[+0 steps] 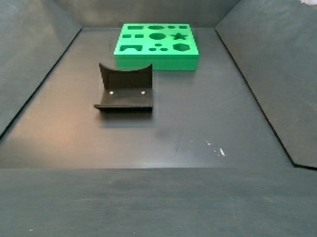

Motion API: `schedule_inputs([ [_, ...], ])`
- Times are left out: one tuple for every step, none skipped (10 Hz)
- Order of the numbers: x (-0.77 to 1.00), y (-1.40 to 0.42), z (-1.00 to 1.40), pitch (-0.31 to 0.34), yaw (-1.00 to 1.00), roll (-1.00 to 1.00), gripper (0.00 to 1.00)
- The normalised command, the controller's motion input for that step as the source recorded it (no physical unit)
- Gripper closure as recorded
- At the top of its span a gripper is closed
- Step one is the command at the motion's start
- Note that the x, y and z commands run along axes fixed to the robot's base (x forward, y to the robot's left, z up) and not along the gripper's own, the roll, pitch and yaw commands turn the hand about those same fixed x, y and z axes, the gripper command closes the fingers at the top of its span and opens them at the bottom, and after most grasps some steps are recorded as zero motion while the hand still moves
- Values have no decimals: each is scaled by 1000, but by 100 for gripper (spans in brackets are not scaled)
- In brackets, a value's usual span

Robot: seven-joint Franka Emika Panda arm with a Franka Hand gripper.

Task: Insert the square-circle object.

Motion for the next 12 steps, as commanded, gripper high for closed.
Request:
schedule_inputs([
  [-217,-680,-997,-211,-580,61,100],
  [-214,-674,-994,-221,-600,71,100],
  [-203,-680,-994,-220,-591,74,100],
  [-200,-686,-994,-219,-586,74,100],
  [-9,-714,-1000,-136,-414,64,100],
  [206,-477,-1000,0,-51,0,100],
  [211,-423,-1000,0,0,0,100],
  [163,-366,-1000,0,-9,0,100],
  [166,-223,-906,0,-14,-90,100],
  [11,14,-474,-46,0,-204,100],
  [0,183,-103,-74,103,-86,100],
  [-37,171,-334,0,89,177,100],
])
